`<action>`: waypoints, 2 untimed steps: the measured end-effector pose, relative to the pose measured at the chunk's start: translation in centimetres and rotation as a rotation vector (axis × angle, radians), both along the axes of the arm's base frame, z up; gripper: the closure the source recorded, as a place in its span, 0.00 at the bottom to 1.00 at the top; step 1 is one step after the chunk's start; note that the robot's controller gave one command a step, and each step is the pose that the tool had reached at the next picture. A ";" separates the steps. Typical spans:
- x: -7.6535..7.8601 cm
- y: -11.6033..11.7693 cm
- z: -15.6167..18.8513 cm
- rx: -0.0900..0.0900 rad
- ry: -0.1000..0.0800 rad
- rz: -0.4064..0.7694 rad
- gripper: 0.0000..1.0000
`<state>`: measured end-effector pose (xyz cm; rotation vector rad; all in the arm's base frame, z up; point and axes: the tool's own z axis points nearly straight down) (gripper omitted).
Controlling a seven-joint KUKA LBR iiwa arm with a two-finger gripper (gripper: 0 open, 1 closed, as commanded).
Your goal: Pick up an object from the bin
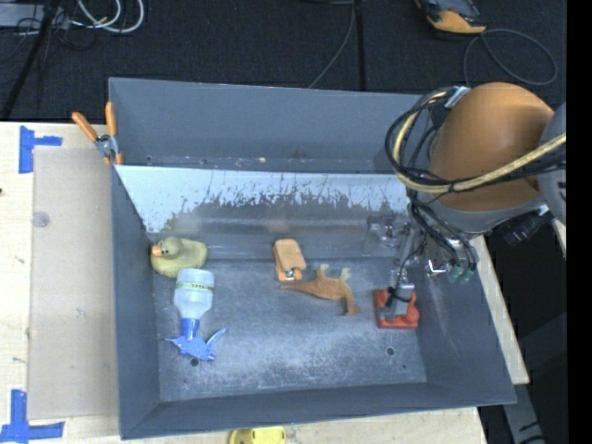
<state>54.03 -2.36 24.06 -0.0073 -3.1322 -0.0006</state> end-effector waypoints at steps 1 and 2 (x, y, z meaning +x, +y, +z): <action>0.1 0.0 0.4 0.000 -0.008 0.001 0.00; 2.7 0.3 -6.3 0.000 -0.010 0.000 0.00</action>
Offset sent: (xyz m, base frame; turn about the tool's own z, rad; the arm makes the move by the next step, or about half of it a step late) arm 0.0609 0.0089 -0.1706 0.0094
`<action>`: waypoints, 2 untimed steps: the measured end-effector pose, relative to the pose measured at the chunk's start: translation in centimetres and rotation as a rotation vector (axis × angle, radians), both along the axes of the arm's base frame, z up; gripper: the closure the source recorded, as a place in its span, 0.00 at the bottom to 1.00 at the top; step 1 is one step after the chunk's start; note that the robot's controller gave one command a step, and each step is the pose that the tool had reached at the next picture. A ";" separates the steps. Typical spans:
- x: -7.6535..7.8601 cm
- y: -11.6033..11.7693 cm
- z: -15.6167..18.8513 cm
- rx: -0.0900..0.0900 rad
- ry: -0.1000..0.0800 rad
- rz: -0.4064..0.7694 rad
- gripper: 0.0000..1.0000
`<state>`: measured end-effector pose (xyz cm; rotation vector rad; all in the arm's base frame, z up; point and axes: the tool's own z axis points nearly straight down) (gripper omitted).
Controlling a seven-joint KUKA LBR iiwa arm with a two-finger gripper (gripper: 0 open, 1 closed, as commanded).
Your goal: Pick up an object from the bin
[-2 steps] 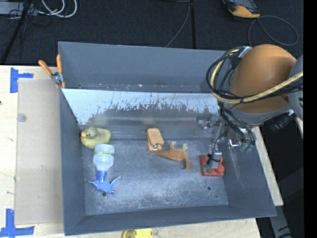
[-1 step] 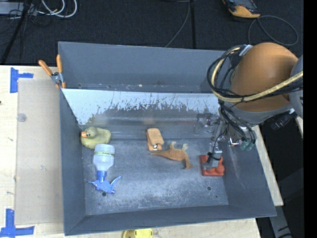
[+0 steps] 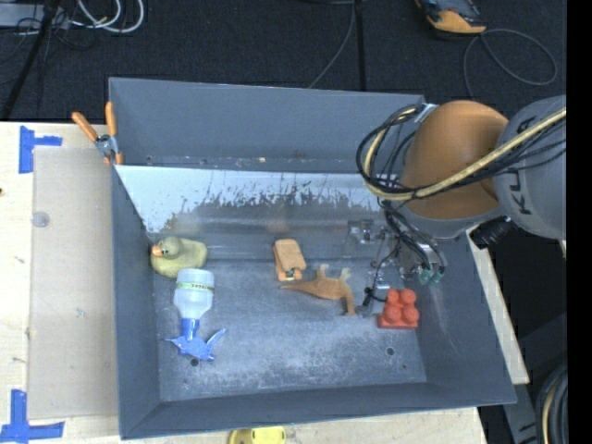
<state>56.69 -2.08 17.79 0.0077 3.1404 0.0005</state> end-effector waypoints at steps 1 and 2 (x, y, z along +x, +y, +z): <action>2.7 0.6 -2.0 0.000 0.005 0.012 0.00; 2.7 -1.0 -3.2 0.001 0.001 -0.066 0.00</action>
Offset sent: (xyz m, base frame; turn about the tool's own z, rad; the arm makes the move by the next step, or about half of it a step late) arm 0.0265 -0.0126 -0.0334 0.0698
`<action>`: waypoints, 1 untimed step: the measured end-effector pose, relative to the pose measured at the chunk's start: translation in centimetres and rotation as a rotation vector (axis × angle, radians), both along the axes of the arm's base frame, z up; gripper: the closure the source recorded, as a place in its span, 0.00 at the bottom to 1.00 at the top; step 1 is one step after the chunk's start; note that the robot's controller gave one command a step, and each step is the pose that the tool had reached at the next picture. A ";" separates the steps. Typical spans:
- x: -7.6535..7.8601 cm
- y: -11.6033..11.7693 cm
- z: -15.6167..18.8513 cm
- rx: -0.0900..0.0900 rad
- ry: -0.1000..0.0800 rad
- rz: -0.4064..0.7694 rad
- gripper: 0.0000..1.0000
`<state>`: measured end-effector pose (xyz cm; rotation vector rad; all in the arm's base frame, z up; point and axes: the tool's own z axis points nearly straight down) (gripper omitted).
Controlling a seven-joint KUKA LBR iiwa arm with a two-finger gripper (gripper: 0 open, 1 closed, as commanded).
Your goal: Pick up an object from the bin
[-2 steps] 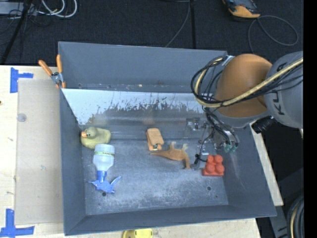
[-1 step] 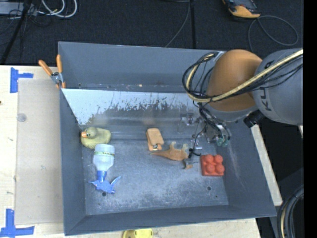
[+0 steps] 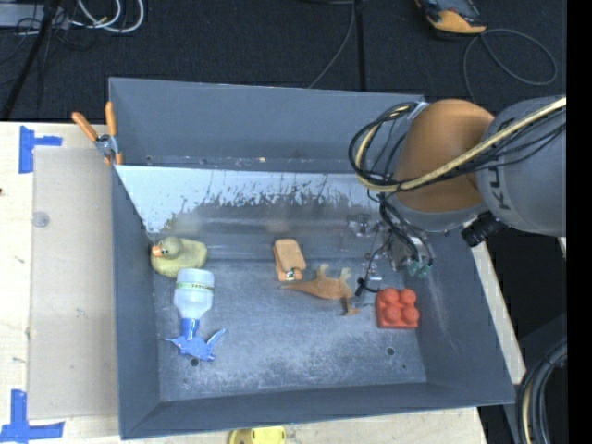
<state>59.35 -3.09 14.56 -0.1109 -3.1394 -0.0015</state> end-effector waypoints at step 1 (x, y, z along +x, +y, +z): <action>-0.3 0.8 -5.7 0.000 -0.002 -0.012 0.00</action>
Offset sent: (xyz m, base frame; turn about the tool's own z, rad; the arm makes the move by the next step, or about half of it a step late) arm -0.0025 0.0083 -0.0756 0.0706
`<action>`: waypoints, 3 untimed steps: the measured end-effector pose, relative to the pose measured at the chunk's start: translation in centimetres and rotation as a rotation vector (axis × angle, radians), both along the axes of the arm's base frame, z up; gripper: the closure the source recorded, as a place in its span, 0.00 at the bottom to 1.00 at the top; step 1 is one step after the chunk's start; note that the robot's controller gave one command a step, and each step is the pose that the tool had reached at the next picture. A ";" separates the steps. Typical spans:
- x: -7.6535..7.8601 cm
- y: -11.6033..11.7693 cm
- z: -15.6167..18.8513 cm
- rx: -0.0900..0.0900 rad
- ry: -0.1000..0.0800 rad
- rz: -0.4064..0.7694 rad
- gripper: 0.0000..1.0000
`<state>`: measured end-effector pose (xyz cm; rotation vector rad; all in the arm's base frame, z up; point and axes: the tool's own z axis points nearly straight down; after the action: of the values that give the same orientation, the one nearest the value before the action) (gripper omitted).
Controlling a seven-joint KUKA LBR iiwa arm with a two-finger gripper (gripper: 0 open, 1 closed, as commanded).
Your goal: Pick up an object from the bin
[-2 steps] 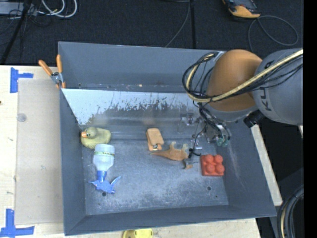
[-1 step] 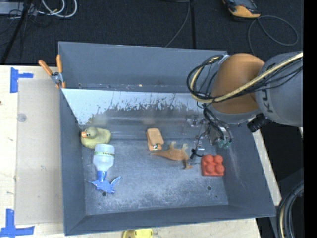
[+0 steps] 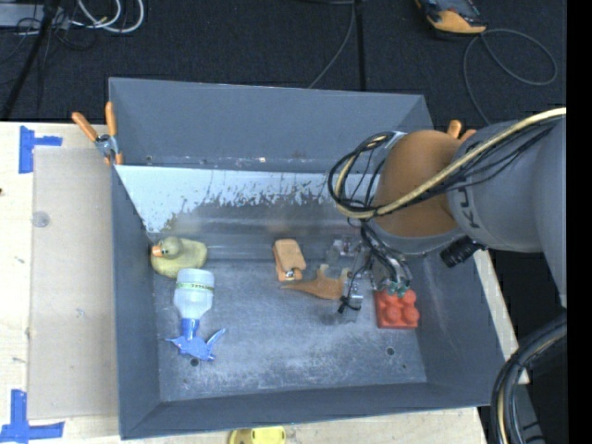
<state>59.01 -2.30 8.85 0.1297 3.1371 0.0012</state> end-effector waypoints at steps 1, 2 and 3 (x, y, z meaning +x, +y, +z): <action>0.1 0.1 -2.3 0.002 0.002 -0.051 1.00; 0.1 0.0 -1.9 0.001 0.002 -0.057 1.00; 0.1 0.0 -1.7 0.001 0.002 -0.058 1.00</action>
Offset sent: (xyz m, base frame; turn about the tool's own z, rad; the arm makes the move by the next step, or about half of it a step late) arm 0.0000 0.0000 0.0000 0.0000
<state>59.14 -2.30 7.14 0.2206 3.1337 0.0026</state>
